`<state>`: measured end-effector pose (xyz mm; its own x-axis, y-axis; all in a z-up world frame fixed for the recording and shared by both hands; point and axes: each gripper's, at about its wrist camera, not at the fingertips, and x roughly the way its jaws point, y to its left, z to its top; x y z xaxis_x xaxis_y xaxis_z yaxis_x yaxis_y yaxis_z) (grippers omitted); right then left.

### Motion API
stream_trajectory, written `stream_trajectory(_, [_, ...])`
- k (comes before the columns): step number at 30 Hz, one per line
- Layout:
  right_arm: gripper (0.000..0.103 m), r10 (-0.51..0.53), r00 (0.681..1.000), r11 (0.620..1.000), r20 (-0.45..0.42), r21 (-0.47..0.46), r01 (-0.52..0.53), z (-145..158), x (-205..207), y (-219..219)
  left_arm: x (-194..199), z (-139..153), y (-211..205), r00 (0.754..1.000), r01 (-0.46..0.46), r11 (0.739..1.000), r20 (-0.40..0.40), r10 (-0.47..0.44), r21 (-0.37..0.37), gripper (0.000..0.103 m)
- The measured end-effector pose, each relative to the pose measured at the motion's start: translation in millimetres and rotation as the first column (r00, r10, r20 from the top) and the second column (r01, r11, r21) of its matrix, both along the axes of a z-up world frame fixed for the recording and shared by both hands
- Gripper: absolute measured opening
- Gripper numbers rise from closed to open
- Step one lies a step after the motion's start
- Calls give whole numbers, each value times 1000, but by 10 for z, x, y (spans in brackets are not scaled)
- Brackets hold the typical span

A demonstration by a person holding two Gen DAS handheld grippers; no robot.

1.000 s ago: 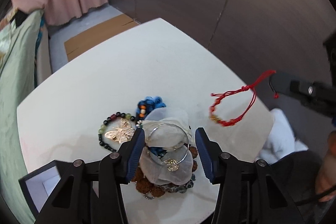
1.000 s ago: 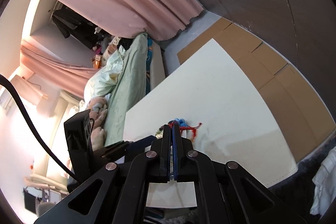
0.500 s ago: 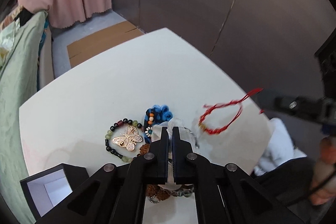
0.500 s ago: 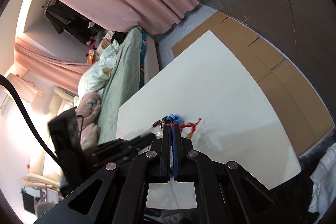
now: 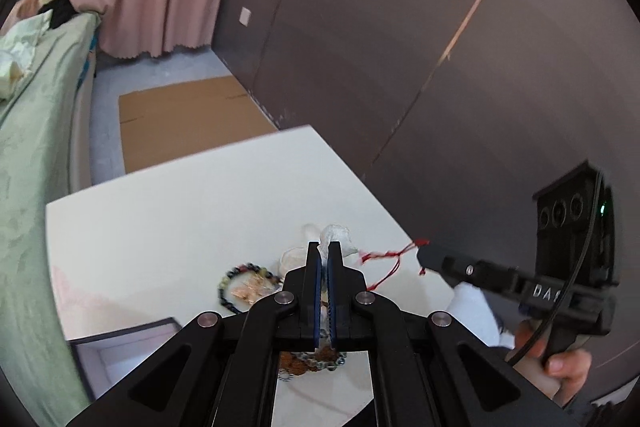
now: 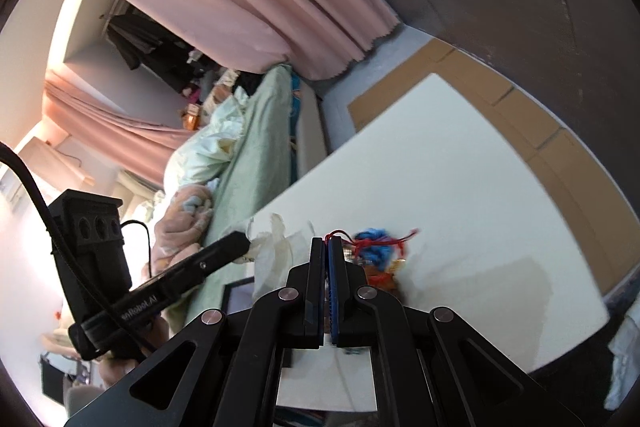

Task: Organize jewelry
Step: 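Lift the red-string bracelet with the right gripper and carry it over the black box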

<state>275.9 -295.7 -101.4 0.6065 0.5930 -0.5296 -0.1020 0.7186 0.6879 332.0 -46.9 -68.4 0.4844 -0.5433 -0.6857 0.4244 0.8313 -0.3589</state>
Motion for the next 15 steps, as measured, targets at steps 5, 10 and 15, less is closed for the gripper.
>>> stream_trajectory(5, [3, 43, 997, 998, 57, 38, -46, 98, -29, 278, -67, 163, 313, 998, -57, 998, 32, 58, -33, 2])
stream_trajectory(10, [3, 70, 993, 995, 96, 68, -77, 169, -44, 554, -95, 223, 594, 993, -106, 992, 36, 109, -72, 2])
stream_trajectory(15, [3, 95, 990, 991, 100, 84, -104, 160, -29, 815, -158, 229, 798, 992, -123, 989, 30, 126, -82, 2])
